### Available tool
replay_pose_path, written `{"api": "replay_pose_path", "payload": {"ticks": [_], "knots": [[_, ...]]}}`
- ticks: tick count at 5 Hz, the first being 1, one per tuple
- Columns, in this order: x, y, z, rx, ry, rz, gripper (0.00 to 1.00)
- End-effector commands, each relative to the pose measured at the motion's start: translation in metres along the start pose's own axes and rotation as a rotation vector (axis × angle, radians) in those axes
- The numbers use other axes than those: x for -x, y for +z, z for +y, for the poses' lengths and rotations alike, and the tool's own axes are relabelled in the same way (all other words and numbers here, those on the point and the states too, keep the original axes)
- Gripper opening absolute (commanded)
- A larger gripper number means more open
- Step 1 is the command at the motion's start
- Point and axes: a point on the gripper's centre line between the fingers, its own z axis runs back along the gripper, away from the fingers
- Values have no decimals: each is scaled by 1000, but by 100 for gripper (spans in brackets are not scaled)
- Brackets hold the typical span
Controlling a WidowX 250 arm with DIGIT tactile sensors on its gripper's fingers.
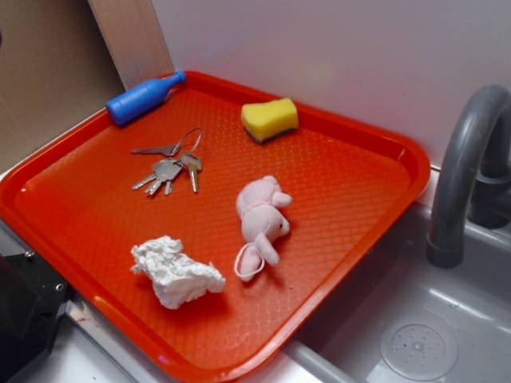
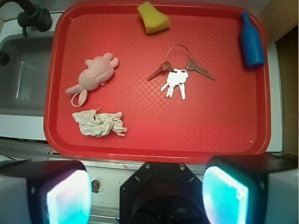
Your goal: Grab the silver keys.
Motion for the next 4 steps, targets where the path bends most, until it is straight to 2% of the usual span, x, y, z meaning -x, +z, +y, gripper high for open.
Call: {"api": "replay_pose_path", "payload": {"ticks": [1,2,3,4], "knots": [[0,0,0,0,0,0,100],[-47,-35,14,29,179,-30,100],[-91,-54,23,0,414,-77,100],[-115,-83,49,-48,656,-144,100]]}}
